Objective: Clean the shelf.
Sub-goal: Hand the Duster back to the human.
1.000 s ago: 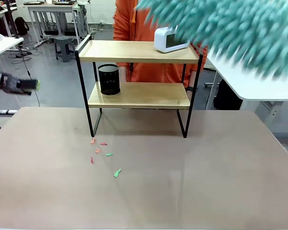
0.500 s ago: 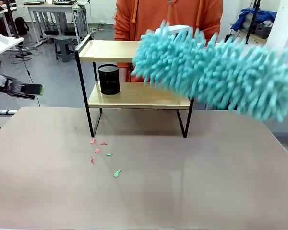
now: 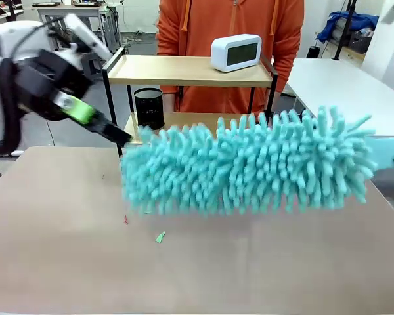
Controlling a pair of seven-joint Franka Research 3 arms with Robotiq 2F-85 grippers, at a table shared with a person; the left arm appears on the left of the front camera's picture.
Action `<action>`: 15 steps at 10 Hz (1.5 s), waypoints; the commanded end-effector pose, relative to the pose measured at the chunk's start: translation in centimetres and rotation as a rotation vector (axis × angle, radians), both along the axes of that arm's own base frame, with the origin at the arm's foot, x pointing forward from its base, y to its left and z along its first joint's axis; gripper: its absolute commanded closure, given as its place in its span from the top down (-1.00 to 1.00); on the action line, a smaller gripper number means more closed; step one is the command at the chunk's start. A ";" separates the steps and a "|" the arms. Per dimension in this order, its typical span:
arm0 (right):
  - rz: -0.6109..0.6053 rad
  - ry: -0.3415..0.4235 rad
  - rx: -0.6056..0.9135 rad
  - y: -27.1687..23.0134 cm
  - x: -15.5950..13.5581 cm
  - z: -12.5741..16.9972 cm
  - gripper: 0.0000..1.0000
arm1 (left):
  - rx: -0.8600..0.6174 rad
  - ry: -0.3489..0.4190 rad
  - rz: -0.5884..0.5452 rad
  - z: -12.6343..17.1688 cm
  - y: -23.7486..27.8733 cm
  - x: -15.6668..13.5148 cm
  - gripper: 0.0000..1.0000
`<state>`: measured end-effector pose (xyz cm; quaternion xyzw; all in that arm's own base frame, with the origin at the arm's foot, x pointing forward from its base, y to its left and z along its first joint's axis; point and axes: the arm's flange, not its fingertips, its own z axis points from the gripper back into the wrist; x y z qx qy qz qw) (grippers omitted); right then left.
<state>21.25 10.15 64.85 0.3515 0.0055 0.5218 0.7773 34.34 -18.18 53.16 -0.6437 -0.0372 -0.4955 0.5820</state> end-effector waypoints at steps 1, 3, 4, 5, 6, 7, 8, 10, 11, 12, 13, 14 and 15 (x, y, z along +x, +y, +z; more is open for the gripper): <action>0.082 0.061 -0.104 0.9 0.9 0.5 -0.75 | 0.093 -0.094 -0.036 0.7 -2.4 1.9 1.00; 0.078 0.068 -0.086 1.9 1.8 -0.1 -0.75 | 0.071 -0.093 -0.163 0.8 -5.1 1.2 1.00; 0.071 0.075 -0.063 2.2 2.4 -0.5 -0.75 | 0.066 -0.091 -0.198 0.6 -6.0 0.5 1.00; 0.066 0.085 -0.043 2.5 2.9 -0.8 -0.75 | 0.069 -0.099 -0.237 0.2 -7.0 -0.3 1.00; 0.036 0.079 -0.017 2.6 3.4 -1.0 -0.75 | 0.084 -0.109 -0.285 -0.2 -8.0 -1.3 1.00; 0.018 0.080 0.028 2.4 3.7 -0.9 -0.75 | 0.092 -0.111 -0.314 -0.7 -8.9 -2.1 1.00; -0.005 0.080 0.065 2.2 4.0 -0.9 -0.75 | 0.102 -0.118 -0.328 -1.2 -9.6 -2.6 1.00; -0.035 0.094 0.074 1.7 4.2 -1.5 -0.75 | 0.100 -0.130 -0.333 -1.6 -10.2 -3.0 1.00; -0.054 0.093 0.074 1.5 4.3 -1.7 -0.75 | 0.104 -0.135 -0.337 -1.6 -10.2 -3.1 1.00; -0.056 0.097 0.077 1.3 4.3 -1.8 -0.75 | 0.106 -0.139 -0.341 -1.7 -10.2 -3.1 1.00; -0.057 0.099 0.076 1.2 4.2 -1.9 -0.75 | 0.106 -0.137 -0.344 -1.8 -10.3 -3.2 1.00; -0.055 0.100 0.076 1.1 4.1 -1.9 -0.75 | 0.112 -0.132 -0.346 -1.9 -10.4 -3.2 1.00; -0.057 0.100 0.077 1.1 4.1 -2.0 -0.75 | 0.119 -0.151 -0.345 -2.0 -10.4 -3.4 0.36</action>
